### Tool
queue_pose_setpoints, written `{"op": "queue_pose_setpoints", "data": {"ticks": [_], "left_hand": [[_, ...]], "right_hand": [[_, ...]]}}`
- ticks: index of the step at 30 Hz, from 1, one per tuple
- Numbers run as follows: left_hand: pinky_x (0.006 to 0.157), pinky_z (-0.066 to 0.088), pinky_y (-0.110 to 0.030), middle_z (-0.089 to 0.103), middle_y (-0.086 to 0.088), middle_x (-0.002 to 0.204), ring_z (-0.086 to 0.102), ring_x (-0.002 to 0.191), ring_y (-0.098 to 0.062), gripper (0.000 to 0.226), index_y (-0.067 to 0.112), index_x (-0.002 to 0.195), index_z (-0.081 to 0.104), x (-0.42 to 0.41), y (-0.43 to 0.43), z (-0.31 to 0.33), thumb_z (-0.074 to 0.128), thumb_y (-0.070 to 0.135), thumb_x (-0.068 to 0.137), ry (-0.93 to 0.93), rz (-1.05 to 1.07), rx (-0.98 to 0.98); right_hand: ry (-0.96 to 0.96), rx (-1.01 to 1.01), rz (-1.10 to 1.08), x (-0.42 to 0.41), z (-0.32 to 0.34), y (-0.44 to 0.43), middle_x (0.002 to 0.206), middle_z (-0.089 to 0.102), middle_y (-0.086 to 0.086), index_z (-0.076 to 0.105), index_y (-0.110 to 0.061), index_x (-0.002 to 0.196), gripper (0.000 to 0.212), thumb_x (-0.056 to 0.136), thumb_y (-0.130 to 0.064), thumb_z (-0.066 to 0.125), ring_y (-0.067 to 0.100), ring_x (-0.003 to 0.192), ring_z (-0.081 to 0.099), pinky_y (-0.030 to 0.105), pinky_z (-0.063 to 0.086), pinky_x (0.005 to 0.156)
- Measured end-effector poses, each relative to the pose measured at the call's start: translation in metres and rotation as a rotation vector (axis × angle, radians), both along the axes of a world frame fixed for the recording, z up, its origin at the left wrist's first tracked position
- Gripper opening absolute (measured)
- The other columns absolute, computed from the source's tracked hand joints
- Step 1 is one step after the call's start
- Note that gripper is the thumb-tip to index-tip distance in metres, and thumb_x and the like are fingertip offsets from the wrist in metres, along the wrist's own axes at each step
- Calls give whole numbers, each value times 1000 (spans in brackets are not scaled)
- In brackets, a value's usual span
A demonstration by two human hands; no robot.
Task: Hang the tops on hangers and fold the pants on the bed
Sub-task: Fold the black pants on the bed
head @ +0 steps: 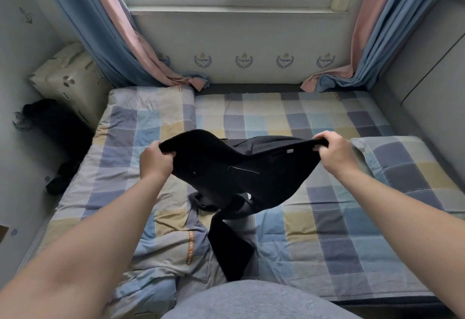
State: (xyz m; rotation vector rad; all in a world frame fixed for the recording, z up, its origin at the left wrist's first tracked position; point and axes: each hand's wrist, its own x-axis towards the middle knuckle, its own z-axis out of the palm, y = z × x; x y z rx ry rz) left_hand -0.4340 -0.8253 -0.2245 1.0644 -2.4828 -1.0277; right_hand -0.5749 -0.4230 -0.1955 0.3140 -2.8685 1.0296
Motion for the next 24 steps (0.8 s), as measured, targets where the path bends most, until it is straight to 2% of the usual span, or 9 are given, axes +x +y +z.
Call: {"op": "queue_pose_setpoints", "data": {"ticks": [3,6,10,12,14,16,20,22,24], "left_hand": [[75,46,-38,68,-15,95,60,93,-37,14,10,104,68,-23,-11,39,61,16,93,92,-17,-184],[91,43,-44,61,-20,114,50,112,-42,23,18,115,68,-51,-25,96,59,28,97,112,85,-335],[100,40,-44,52,-14,129,48,119,-39,32,20,117,68,-88,-48,186,61,43,96,281,148,-332],[94,45,-39,60,-13,127,56,116,-35,37,13,121,65,-107,-55,236,62,40,96,482,133,-146],[85,42,-31,64,-10,123,61,111,-29,40,7,128,58,-121,-56,284,60,35,98,648,131,42],[82,37,-30,61,-11,123,57,102,-25,43,5,131,50,-128,-56,325,55,36,101,698,143,16],[81,38,-36,56,-14,116,56,100,-29,40,4,127,43,-135,-61,386,49,36,103,749,94,-136],[80,39,-38,55,-12,114,56,101,-31,40,5,129,41,-138,-63,408,49,35,104,730,94,-165],[80,42,-40,58,-15,119,59,106,-35,41,4,130,41,-143,-61,426,50,33,103,691,125,-124]], "right_hand": [[202,12,-2,-23,37,-7,99,67,19,67,0,100,18,91,5,53,33,92,59,31,43,79],[335,-13,-36,-59,91,-11,102,66,25,64,5,102,13,93,2,55,39,96,60,40,46,85],[480,-10,-111,-99,180,-18,106,61,24,57,1,105,19,99,-17,57,41,100,55,49,48,84],[582,32,-154,-113,228,-23,108,60,24,56,0,108,26,101,-25,56,42,102,52,51,46,84],[645,-11,-147,-124,273,-29,103,59,21,55,-2,109,27,102,-28,54,37,94,52,45,43,78],[655,-94,-117,-132,314,-34,92,57,13,52,-6,111,24,103,-29,50,30,84,49,38,38,73],[695,-175,-120,-144,382,-39,73,52,2,46,-11,107,21,104,-32,48,29,72,51,37,40,64],[705,-182,-122,-146,407,-41,75,53,1,45,-15,106,19,103,-33,48,23,66,50,33,35,56],[669,-195,-130,-147,428,-45,81,55,1,46,-16,107,20,102,-35,51,23,72,53,33,36,60]]}}
